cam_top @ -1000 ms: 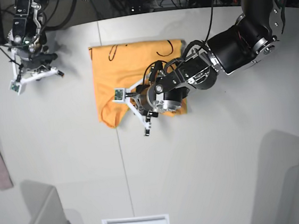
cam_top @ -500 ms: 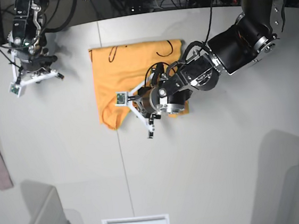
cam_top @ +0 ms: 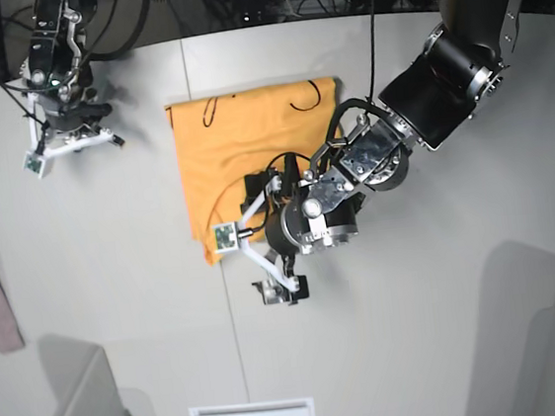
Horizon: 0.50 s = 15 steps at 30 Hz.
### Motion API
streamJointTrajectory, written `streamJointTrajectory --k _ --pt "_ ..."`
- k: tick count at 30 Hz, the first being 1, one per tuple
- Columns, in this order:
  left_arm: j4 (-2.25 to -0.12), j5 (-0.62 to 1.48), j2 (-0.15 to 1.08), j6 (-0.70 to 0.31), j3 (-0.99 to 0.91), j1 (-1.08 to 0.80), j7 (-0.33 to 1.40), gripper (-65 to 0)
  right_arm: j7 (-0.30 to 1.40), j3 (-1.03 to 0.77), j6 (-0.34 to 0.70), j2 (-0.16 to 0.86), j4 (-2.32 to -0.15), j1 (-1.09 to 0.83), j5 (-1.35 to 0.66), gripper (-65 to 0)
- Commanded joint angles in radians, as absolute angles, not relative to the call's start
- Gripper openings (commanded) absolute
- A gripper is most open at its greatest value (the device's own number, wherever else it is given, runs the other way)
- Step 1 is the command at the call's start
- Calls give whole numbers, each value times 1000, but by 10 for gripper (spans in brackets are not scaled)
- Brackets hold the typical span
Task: Fold the T-shirt properly
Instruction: 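Open the left gripper and lift it off the shirt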
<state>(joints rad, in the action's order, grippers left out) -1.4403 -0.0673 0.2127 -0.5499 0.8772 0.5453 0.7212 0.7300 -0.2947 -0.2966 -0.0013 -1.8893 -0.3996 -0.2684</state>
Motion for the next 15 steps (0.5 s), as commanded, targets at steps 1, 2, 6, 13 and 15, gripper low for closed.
streamJointTrajectory --k 1,2,6,13,15 --pt "-1488 -70 208 -539 849 570 708 -25 710 -298 -295 2 -1903 -400 -265 -650" --pt "-1511 -70 211 -539 839 570 708 -31 710 -297 -295 2 -1903 -400 -265 -650" --pt "-1569 -70 214 -539 834 568 708 -33 707 -297 -295 2 -1903 -400 -265 -650" --pt "-1732 -68 232 -539 636 475 858 -160 702 -297 -294 7 -1908 -404 -265 -650" --pt "-1811 -68 232 -539 493 395 883 -344 661 -297 -292 8 -1908 -415 -262 -650"
